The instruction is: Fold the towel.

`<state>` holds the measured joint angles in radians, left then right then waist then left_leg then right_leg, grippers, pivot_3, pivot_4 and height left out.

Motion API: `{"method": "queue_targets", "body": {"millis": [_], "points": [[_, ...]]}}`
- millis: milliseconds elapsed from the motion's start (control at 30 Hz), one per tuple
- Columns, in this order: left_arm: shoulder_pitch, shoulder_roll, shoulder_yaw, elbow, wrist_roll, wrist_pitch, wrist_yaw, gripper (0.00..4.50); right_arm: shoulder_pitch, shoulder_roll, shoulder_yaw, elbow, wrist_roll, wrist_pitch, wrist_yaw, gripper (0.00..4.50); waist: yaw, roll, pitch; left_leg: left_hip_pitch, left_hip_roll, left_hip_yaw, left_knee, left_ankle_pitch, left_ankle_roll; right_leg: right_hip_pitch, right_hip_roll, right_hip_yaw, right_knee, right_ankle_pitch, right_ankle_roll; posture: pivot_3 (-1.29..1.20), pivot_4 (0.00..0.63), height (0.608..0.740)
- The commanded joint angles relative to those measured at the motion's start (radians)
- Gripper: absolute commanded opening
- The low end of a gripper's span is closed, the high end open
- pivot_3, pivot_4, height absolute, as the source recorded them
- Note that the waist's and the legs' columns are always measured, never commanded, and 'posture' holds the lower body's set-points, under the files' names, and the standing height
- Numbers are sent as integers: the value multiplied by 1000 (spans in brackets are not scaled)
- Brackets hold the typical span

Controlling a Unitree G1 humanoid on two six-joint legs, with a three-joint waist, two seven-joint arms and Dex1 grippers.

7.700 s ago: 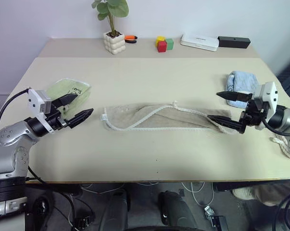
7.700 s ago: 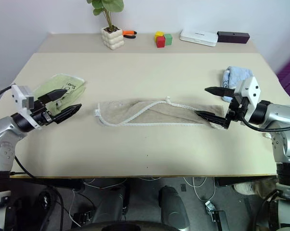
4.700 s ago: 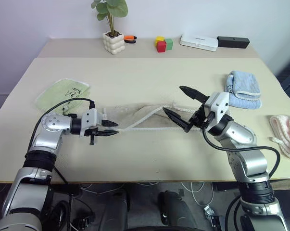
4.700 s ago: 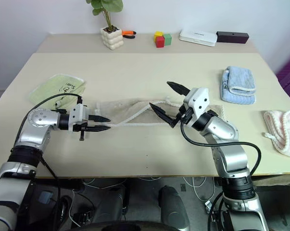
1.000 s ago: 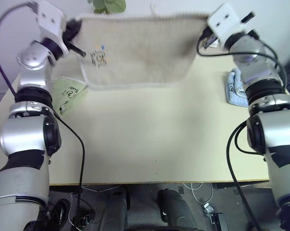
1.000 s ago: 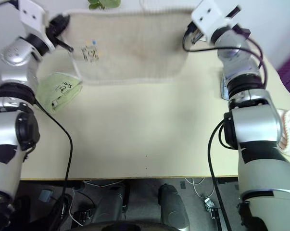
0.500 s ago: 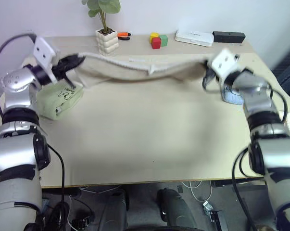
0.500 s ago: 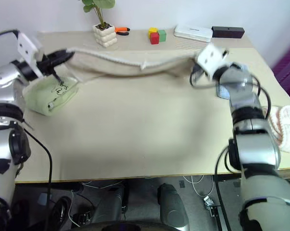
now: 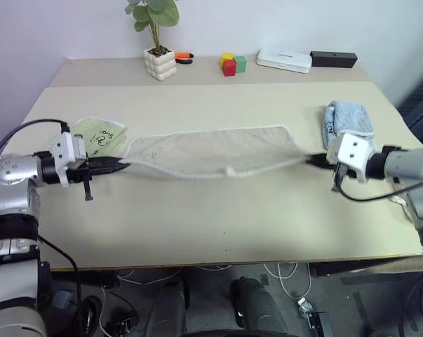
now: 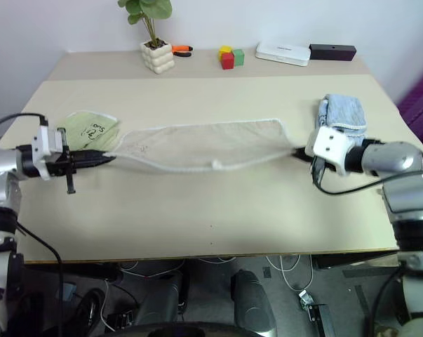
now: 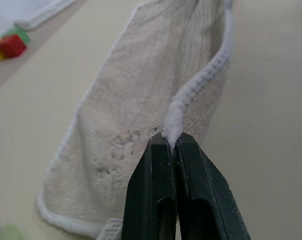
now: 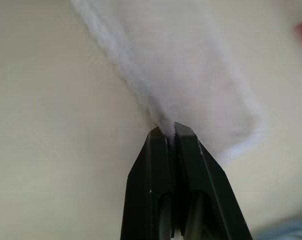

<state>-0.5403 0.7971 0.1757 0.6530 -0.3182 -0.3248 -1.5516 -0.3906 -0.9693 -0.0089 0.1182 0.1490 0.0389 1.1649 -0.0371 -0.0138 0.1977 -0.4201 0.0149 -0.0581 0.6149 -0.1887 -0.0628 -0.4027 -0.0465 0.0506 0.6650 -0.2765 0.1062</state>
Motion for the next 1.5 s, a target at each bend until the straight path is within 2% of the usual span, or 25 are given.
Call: {"method": "queue_targets", "body": {"millis": [33,333,500,600,767,1133,1500], "points": [[63,38,40,-69,-52,12,-24,0,24,-76,-60,-115,58,55,62,46,-2,0,0,0,0,0,0,0,0,0,0,0,0,0,0,0,150,740],[282,100,76,-241,-118,61,-49,0,245,-205,-135,-293,180,186,213,46,2,0,0,0,1,0,0,0,0,0,0,0,0,-1,-1,0,150,740],[437,125,112,-396,-176,132,-47,0,394,-231,-186,-364,211,228,255,46,0,0,0,0,1,1,-1,-1,1,0,0,0,-1,-2,-3,0,150,740],[476,129,132,-423,-188,153,-34,0,412,-220,-191,-363,202,219,238,46,2,0,0,1,2,1,0,-1,1,0,0,0,-1,-3,-5,0,150,740],[448,92,111,-425,-178,162,26,0,283,-166,-110,-271,136,178,169,46,2,-1,-1,1,2,1,0,-1,1,0,0,0,-2,-5,-8,0,150,740],[267,53,72,-234,-82,79,121,0,-108,1,59,104,-19,2,100,46,-6,-1,-1,1,2,2,-1,-1,1,-1,1,0,-1,-2,-4,0,150,740],[103,14,9,-24,10,-44,161,0,-312,107,139,409,-153,-203,37,46,-5,-1,-1,1,1,2,-1,-1,1,-1,1,0,0,-2,-3,0,150,740]]}}
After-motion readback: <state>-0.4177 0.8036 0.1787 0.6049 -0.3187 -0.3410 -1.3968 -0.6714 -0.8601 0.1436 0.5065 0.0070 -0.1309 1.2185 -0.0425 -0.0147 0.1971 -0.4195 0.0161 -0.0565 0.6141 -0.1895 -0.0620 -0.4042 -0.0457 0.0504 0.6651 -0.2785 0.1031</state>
